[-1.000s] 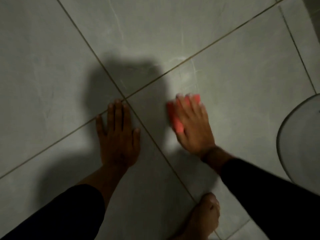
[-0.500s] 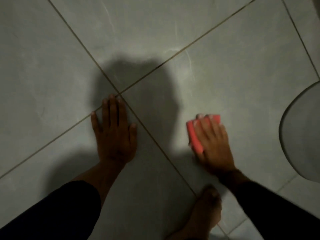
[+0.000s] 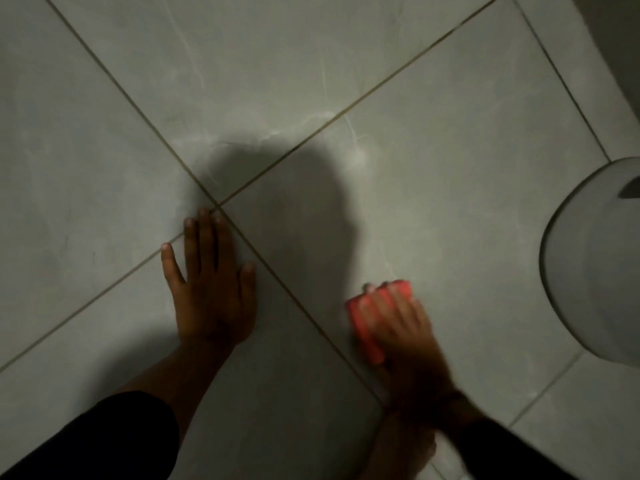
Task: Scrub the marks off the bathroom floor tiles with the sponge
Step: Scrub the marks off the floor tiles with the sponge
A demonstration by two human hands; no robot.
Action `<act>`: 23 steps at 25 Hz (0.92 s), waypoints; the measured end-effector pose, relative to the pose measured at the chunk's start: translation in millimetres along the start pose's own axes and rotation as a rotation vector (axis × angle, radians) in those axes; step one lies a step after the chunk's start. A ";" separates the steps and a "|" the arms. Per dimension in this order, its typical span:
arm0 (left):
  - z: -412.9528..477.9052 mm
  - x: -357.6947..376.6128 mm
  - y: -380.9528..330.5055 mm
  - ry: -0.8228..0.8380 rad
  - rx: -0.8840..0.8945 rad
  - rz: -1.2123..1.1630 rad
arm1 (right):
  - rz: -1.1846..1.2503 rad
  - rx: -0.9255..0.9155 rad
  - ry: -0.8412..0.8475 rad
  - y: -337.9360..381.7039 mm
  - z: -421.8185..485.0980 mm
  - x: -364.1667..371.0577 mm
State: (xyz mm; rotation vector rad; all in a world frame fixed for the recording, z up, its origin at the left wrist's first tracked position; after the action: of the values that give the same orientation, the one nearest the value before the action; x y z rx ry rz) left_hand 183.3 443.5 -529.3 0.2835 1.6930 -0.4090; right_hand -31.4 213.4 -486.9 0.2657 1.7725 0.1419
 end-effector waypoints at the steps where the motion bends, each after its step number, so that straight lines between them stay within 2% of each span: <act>1: 1.1 0.1 -0.3 -0.002 0.004 0.005 | -0.028 0.083 -0.024 -36.6 13.1 -11.5; 4: 0.7 0.9 -0.2 -0.011 0.001 0.007 | -0.010 0.382 -0.173 -117.4 122.8 -53.3; 6: 0.1 1.0 0.0 -0.014 -0.003 0.003 | 0.008 0.440 -0.229 -102.7 198.8 -60.7; 7: 0.6 0.4 -1.2 -0.012 -0.002 -0.005 | 0.015 0.390 -0.268 -77.8 214.3 -52.9; 8: 0.9 -1.0 -1.6 -0.013 -0.001 -0.007 | 0.012 0.265 -0.297 -47.8 210.9 -42.1; 10: 0.4 -3.1 -2.0 -0.016 -0.007 0.000 | 0.023 -0.007 -0.230 -0.6 150.8 -15.9; 11: 0.7 -3.1 -1.5 -0.010 -0.008 0.007 | 0.028 -0.068 -0.146 6.7 110.7 -7.9; 13: 0.6 -2.7 -0.9 0.011 -0.006 0.023 | -0.007 -0.078 -0.051 -17.3 64.2 -16.1; 14: 1.2 -1.4 -1.3 0.011 -0.002 0.032 | -0.029 -0.017 -0.055 -44.0 72.2 -25.3; 16: 1.6 1.4 -1.8 0.008 -0.011 0.058 | -0.015 0.215 -0.118 -87.6 138.2 -50.8; 17: 1.3 1.8 -1.5 0.007 -0.017 0.063 | 0.014 0.319 -0.177 -94.8 187.3 -63.1; 18: 1.6 1.9 -1.2 0.009 -0.018 0.066 | 0.042 0.342 -0.187 -88.2 235.4 -73.1; 20: 2.5 1.2 -2.8 0.023 -0.009 0.077 | 0.027 0.200 -0.248 -38.6 284.4 -64.6; 21: 2.9 0.6 -2.8 0.022 -0.008 0.075 | 0.017 0.042 -0.268 -6.7 281.1 -53.3; 23: 3.0 -2.0 -1.6 0.009 -0.021 0.042 | 0.017 -0.239 -0.187 41.4 219.0 -27.3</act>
State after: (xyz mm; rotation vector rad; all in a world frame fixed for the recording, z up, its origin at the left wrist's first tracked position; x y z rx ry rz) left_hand 185.7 440.9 -527.6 0.3058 1.6965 -0.3588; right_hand 191.7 235.7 -498.8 0.1172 1.5508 0.3289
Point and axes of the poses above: each hand's wrist, its own z-axis towards the middle knuckle, its own x-axis out of the palm, y = z × x, the point moved 1 cm from there along z, towards the middle knuckle, and after that the axes turned 1 degree about -x, right-handed, at the moved point
